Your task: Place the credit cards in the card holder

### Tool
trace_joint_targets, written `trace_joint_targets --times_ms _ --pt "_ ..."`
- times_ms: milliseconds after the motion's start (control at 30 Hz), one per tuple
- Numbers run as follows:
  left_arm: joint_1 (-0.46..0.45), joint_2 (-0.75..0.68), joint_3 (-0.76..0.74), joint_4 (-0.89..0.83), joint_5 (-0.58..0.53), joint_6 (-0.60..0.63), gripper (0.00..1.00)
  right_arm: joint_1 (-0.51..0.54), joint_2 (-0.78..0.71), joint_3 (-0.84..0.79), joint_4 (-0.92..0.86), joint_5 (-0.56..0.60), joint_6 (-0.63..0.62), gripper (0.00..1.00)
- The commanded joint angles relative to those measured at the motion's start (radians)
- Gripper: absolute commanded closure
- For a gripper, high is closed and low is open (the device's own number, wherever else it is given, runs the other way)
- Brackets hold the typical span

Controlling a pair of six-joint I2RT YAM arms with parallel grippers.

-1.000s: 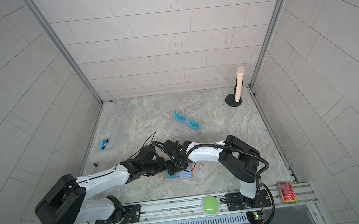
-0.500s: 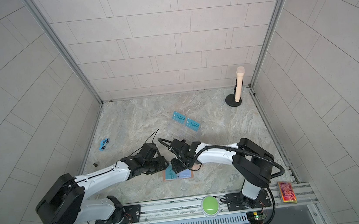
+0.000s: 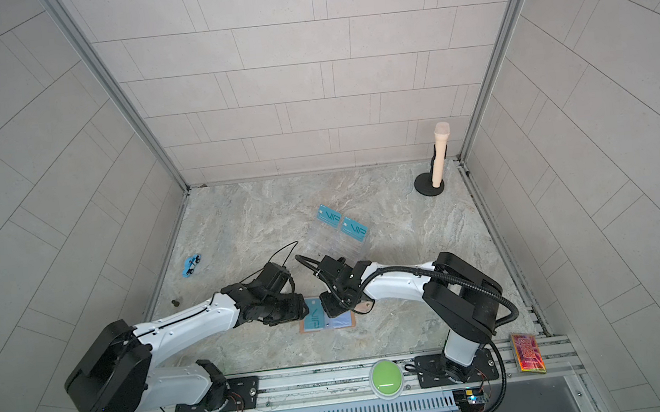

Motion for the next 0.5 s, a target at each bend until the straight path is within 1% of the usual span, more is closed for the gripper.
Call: trace_joint_targets --times_ms 0,200,300,467 --pt "-0.004 0.033 0.004 0.030 0.067 0.009 0.36 0.003 0.029 0.019 0.006 -0.016 -0.014 0.80" --pt "-0.004 0.047 0.001 0.073 0.096 -0.001 0.36 0.003 0.061 -0.001 0.011 -0.027 -0.008 0.81" --pt "-0.004 0.055 -0.010 0.121 0.144 -0.017 0.37 0.003 0.071 -0.006 0.011 -0.029 -0.005 0.81" --pt "-0.004 0.025 -0.012 0.143 0.179 -0.023 0.38 0.003 0.068 -0.014 0.010 -0.023 0.003 0.81"
